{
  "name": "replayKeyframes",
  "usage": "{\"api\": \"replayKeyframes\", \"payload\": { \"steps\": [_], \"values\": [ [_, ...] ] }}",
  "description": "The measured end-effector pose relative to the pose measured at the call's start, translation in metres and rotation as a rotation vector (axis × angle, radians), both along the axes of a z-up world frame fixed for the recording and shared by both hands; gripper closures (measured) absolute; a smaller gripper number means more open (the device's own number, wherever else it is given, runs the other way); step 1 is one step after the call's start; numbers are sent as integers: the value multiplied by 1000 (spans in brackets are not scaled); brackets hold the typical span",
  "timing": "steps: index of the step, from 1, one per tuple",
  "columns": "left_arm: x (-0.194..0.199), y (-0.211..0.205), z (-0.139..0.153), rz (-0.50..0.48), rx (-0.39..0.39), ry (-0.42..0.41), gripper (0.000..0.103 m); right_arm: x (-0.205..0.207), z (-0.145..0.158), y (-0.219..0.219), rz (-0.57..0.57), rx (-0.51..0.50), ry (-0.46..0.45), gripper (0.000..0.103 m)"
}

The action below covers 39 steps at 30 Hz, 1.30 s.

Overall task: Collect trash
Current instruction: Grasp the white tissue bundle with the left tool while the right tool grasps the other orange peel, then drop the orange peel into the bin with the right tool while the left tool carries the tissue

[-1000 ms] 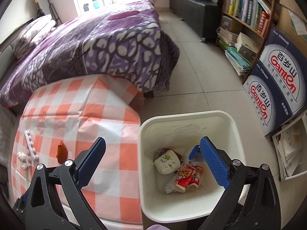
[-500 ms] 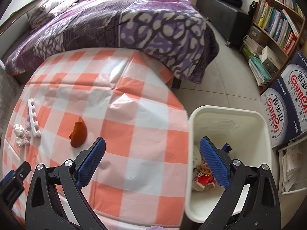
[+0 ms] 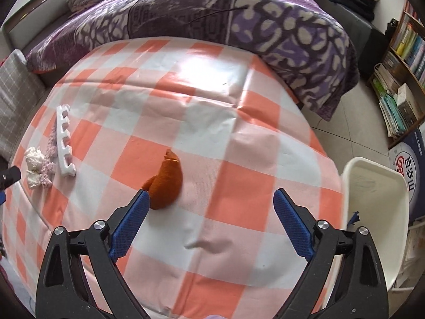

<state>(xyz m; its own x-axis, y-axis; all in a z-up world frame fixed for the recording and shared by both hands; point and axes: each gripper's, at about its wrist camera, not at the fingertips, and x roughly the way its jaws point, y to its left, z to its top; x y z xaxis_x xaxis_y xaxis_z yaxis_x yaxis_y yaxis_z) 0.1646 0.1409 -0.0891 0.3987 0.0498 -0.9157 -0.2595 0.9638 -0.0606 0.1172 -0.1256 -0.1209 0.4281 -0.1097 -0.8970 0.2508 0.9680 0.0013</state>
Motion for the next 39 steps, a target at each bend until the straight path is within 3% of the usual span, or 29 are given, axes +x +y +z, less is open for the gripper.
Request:
{"api": "replayKeyframes", "payload": {
  "steps": [3, 10, 13, 14, 17, 19, 29, 39],
  "values": [
    [11, 11, -12, 27, -55, 24, 20, 8, -6, 0, 4, 24, 18, 21],
    [28, 11, -27, 32, -73, 43, 22, 21, -13, 6, 39, 37, 24, 39],
    [32, 10, -34, 29, -68, 46, 29, 22, -11, 9, 72, 61, 21, 68],
    [33, 10, -36, 27, -64, 45, 31, 22, -12, 7, 76, 79, 26, 73],
    [34, 9, -42, 12, -57, 52, 50, 21, -12, 5, 84, 126, 30, 75],
    [33, 8, -40, 0, -39, 42, 69, 21, -11, 2, 84, 170, 32, 76],
    [18, 12, -2, 14, -64, -63, 70, 8, 13, -12, 60, 293, -44, 79],
    [1, -10, 37, -18, -37, -161, 70, -7, 49, -18, 79, 238, -156, 79]
  ]
}}
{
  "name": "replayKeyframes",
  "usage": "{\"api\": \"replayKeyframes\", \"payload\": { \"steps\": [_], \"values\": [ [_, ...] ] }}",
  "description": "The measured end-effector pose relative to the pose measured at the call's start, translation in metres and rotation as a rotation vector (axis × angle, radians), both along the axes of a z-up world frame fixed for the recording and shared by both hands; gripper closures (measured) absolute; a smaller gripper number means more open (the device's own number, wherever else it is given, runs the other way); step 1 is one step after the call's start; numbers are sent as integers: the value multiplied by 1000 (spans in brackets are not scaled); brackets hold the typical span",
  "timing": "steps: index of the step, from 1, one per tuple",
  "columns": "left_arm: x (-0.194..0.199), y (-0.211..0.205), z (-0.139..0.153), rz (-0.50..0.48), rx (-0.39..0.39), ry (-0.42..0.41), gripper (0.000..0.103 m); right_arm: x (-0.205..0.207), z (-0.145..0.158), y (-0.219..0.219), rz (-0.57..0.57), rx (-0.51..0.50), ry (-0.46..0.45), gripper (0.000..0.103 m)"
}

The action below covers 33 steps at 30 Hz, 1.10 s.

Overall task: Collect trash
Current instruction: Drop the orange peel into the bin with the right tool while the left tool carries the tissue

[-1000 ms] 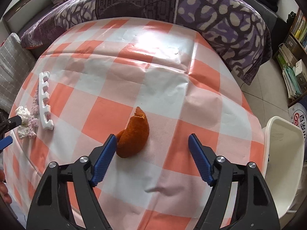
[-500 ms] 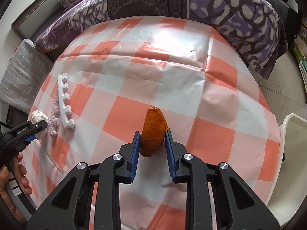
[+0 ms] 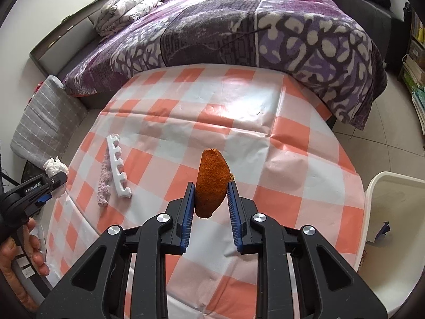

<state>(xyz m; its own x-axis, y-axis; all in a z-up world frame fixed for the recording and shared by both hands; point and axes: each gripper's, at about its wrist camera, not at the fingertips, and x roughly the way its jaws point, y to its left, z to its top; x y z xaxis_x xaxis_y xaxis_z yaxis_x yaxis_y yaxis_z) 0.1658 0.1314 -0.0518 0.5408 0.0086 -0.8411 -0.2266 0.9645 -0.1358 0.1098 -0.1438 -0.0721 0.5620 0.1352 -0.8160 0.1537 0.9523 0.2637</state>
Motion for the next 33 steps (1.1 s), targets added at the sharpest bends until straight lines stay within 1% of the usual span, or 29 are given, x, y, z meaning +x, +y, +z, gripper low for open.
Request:
{"api": "replayKeyframes", "payload": {
  "steps": [6, 20, 33],
  "values": [
    [-11, -18, 15, -27, 17, -43, 69, -10, 14, -4, -2, -38, -45, 79],
    [-24, -58, 21, -94, 21, -60, 69, -27, 31, -20, -31, -73, -89, 79],
    [-36, -97, 26, -165, 23, -68, 69, -44, 39, -51, -87, -89, -98, 79]
  ]
}}
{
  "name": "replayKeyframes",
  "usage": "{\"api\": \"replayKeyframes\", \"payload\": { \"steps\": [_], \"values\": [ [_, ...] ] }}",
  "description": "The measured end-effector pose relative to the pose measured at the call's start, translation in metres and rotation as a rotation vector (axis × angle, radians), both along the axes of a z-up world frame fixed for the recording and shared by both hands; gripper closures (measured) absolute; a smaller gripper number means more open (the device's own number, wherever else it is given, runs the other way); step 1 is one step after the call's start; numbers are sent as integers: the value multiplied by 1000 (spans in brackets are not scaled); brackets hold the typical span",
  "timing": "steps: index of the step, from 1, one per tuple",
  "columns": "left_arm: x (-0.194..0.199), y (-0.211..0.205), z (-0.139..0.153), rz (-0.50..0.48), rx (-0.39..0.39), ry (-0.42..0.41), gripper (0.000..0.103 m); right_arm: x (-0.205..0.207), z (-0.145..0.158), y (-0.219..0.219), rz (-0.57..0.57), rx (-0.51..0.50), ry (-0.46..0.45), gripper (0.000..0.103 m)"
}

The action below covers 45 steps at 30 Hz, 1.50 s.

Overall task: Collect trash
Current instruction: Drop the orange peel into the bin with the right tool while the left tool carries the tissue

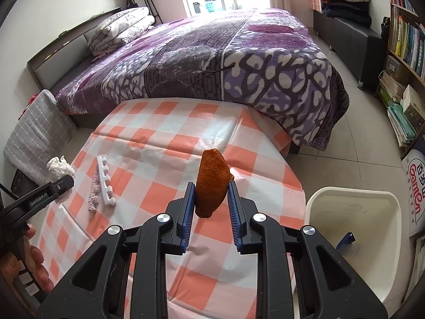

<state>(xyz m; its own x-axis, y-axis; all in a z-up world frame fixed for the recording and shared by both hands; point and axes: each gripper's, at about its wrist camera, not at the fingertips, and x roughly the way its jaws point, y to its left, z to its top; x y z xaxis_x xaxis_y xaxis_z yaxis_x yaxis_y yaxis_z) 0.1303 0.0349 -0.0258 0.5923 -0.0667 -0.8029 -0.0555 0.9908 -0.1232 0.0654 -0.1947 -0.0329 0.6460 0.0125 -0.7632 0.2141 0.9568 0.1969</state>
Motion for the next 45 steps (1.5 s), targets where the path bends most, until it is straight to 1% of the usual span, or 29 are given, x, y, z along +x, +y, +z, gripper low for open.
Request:
{"api": "replayKeyframes", "payload": {
  "steps": [10, 22, 40, 45],
  "values": [
    [-10, -26, 1, -47, 1, -1, 69, -17, 4, -26, -49, -12, -2, 79],
    [-23, -59, 5, -105, -6, -2, 69, -39, 5, -67, -134, -10, 28, 79],
    [-46, -125, 1, -232, -5, 15, 69, -70, -5, -133, -290, -4, 114, 79],
    [-54, -146, -2, -275, -2, 21, 69, -79, -6, -150, -328, -2, 136, 76]
  ]
}}
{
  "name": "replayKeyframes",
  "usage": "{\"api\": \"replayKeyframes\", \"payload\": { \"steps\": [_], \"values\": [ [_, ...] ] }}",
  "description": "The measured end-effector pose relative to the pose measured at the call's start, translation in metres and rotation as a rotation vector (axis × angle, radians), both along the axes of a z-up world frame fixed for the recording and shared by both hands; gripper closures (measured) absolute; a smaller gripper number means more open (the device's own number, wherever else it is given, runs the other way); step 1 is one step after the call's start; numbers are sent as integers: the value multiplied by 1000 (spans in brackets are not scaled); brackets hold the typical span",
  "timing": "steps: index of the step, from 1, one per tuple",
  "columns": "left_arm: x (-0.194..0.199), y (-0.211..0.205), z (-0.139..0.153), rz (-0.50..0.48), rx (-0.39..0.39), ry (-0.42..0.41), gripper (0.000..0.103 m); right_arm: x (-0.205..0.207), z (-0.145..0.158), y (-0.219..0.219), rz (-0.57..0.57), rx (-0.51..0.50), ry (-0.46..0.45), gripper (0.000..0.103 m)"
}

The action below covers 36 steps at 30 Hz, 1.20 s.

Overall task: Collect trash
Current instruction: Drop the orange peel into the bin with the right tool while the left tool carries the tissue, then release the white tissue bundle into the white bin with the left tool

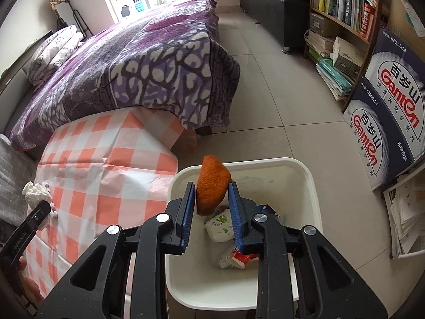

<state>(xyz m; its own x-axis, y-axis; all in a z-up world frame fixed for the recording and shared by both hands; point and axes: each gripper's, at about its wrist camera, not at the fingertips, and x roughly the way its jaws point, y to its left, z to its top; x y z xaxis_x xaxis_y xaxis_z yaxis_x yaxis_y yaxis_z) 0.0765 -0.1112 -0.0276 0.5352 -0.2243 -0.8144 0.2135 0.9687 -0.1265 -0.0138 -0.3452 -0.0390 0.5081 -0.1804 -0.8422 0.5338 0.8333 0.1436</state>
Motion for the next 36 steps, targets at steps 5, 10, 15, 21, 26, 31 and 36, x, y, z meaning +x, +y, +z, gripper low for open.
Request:
{"api": "replayKeyframes", "payload": {
  "steps": [5, 10, 15, 21, 26, 31, 36],
  "values": [
    [-9, -25, -4, -46, -2, 8, 69, -12, 1, -16, -48, -13, -2, 64],
    [-17, -50, -7, -90, 1, 14, 69, -25, 2, -36, -106, 6, -13, 60],
    [-27, -73, -11, -134, 6, 20, 69, -37, 5, -55, -161, 22, -28, 55],
    [-40, -99, -19, -191, 24, 27, 69, -48, 8, -72, -213, 31, -46, 48],
    [-54, -118, -25, -250, 37, 35, 69, -57, 11, -84, -258, 34, -60, 40],
    [-69, -134, -29, -322, 25, 43, 68, -65, 14, -92, -305, 43, -74, 31],
    [-80, -141, -31, -389, -15, 72, 66, -69, 16, -95, -331, 46, -88, 28]
  ]
}}
